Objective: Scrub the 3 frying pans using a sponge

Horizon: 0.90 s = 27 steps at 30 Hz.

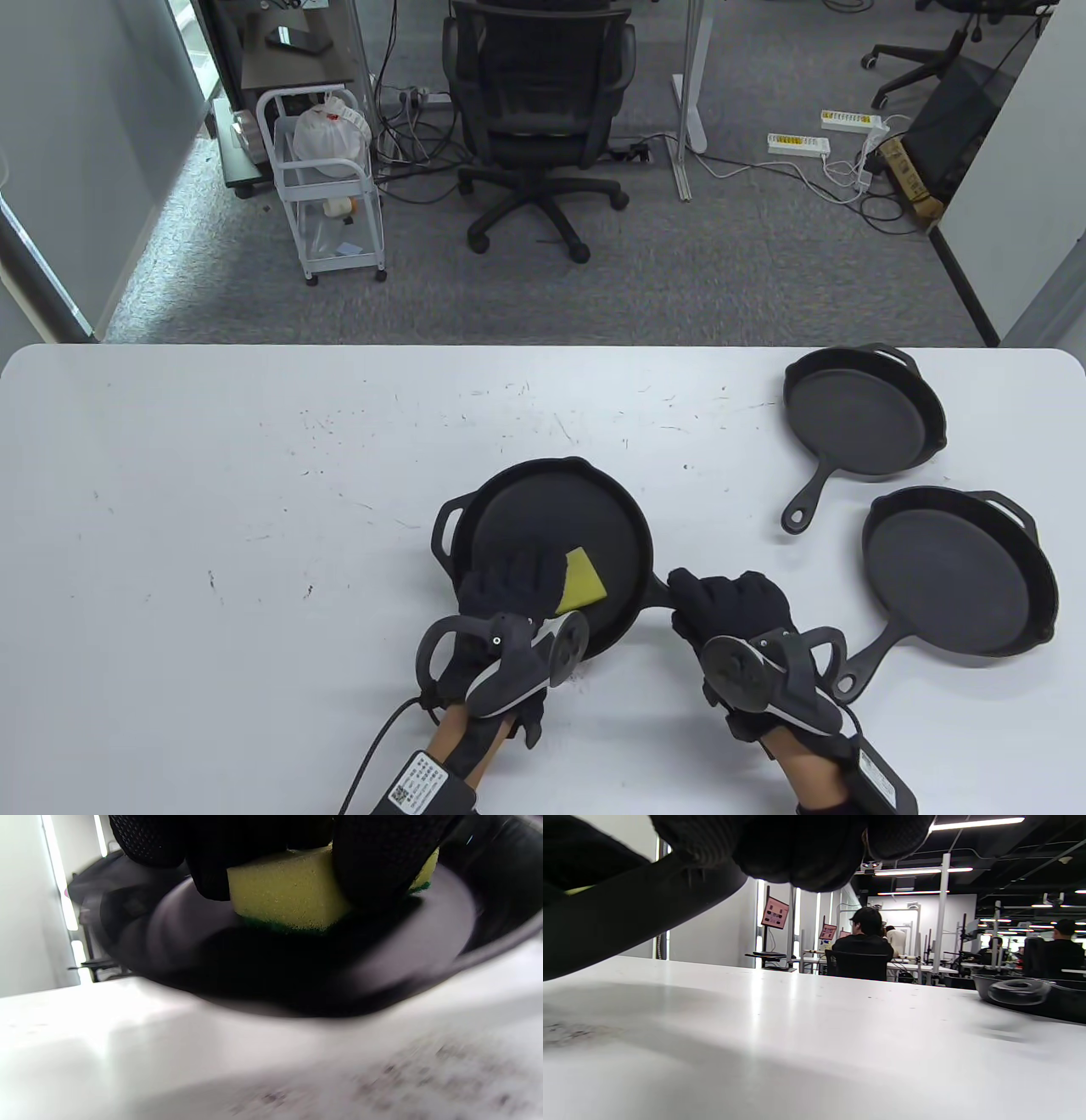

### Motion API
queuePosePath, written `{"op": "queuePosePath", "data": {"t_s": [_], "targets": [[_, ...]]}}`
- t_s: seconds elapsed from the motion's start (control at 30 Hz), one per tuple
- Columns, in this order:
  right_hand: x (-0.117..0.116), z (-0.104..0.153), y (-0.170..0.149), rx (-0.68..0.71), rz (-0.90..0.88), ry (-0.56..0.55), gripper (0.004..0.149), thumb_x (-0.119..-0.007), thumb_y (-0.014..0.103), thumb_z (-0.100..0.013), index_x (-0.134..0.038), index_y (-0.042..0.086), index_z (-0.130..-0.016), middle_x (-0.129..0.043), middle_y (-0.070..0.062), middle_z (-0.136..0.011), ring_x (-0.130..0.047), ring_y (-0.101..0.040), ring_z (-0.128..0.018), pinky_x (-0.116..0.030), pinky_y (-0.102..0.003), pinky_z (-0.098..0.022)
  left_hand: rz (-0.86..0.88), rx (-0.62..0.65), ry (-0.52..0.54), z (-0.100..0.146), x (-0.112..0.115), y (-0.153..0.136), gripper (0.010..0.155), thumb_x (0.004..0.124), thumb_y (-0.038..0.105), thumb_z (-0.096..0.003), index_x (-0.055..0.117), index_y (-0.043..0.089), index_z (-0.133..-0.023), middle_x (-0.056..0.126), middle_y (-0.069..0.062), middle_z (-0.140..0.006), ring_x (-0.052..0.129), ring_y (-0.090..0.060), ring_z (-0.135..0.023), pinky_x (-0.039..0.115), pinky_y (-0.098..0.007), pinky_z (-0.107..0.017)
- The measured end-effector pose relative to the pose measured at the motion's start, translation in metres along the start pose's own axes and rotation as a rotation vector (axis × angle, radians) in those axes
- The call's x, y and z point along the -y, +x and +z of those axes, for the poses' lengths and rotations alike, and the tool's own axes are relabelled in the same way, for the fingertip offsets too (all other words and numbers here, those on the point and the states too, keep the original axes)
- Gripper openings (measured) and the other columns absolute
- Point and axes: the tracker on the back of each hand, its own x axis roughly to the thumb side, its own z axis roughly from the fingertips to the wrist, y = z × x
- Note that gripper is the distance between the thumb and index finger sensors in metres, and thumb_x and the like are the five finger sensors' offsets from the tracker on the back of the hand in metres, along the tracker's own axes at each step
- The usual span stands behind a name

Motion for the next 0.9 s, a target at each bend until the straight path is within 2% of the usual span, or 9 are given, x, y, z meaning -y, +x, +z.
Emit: {"op": "queuePosePath", "data": {"t_s": [0.13,0.27,0.4,0.47,0.57,0.7,0.8,0.9], "targets": [[0.002,0.003,0.017,0.087,0.008,-0.008,0.055,-0.088,0.040,-0.036,-0.078,0.030,-0.090,-0.095,0.003,-0.070,-0.096,-0.023,-0.051,-0.070,-0.055,-0.063,0.013,-0.040,0.101,0.000,-0.007,-0.007,0.082,0.086,0.048,-0.0456,0.051,0.027,-0.117,0.077,-0.004,-0.114,0.083,-0.030,-0.097,0.067,-0.059,-0.074],[0.005,0.006,0.013,0.085,0.029,-0.024,0.055,-0.090,0.039,-0.035,-0.080,0.031,-0.089,-0.095,0.003,-0.070,-0.096,-0.023,-0.051,-0.070,-0.055,-0.063,-0.137,-0.154,0.142,0.002,-0.009,-0.030,0.081,0.086,0.046,-0.0457,0.052,0.028,-0.117,0.077,-0.005,-0.114,0.082,-0.032,-0.098,0.067,-0.060,-0.073],[0.007,0.006,-0.008,-0.023,0.020,-0.031,0.056,-0.089,0.038,-0.036,-0.078,0.030,-0.091,-0.094,0.003,-0.073,-0.096,-0.022,-0.051,-0.072,-0.056,-0.061,-0.108,-0.157,-0.035,0.000,0.000,-0.042,0.080,0.086,0.046,-0.0460,0.054,0.028,-0.117,0.075,-0.006,-0.114,0.081,-0.032,-0.097,0.067,-0.059,-0.073],[0.007,0.006,-0.016,-0.066,0.013,-0.038,0.056,-0.089,0.037,-0.037,-0.077,0.030,-0.091,-0.094,0.002,-0.074,-0.097,-0.022,-0.049,-0.073,-0.056,-0.060,-0.046,-0.086,-0.116,-0.001,0.004,-0.035,0.080,0.087,0.046,-0.0458,0.055,0.028,-0.117,0.076,-0.005,-0.114,0.081,-0.032,-0.096,0.067,-0.059,-0.073],[0.007,0.006,-0.016,-0.071,0.005,-0.061,0.056,-0.089,0.037,-0.037,-0.077,0.030,-0.091,-0.094,0.002,-0.074,-0.097,-0.021,-0.048,-0.075,-0.056,-0.059,-0.007,0.009,-0.153,-0.001,0.007,-0.017,0.080,0.086,0.047,-0.0462,0.053,0.029,-0.117,0.074,-0.003,-0.115,0.079,-0.031,-0.099,0.065,-0.059,-0.074],[0.006,0.005,0.002,0.003,0.012,-0.066,0.056,-0.089,0.038,-0.037,-0.077,0.030,-0.091,-0.094,0.002,-0.075,-0.098,-0.020,-0.047,-0.076,-0.055,-0.058,0.067,0.103,-0.072,0.002,0.004,0.006,0.082,0.082,0.050,-0.0470,0.048,0.030,-0.118,0.070,-0.004,-0.117,0.078,-0.030,-0.100,0.064,-0.058,-0.076],[0.003,0.007,0.014,0.083,0.027,-0.048,0.056,-0.090,0.038,-0.036,-0.078,0.032,-0.090,-0.094,0.003,-0.075,-0.097,-0.021,-0.048,-0.073,-0.054,-0.060,-0.019,0.025,0.054,0.004,-0.002,0.005,0.082,0.083,0.047,-0.0471,0.046,0.029,-0.118,0.069,-0.004,-0.118,0.076,-0.032,-0.102,0.063,-0.059,-0.076],[0.005,0.011,0.019,0.119,0.039,-0.056,0.056,-0.092,0.037,-0.035,-0.079,0.033,-0.089,-0.094,0.004,-0.075,-0.096,-0.022,-0.049,-0.072,-0.054,-0.060,-0.139,-0.096,0.135,0.005,-0.006,-0.015,0.082,0.084,0.047,-0.0468,0.048,0.028,-0.118,0.071,-0.005,-0.116,0.079,-0.032,-0.100,0.066,-0.058,-0.074]]}}
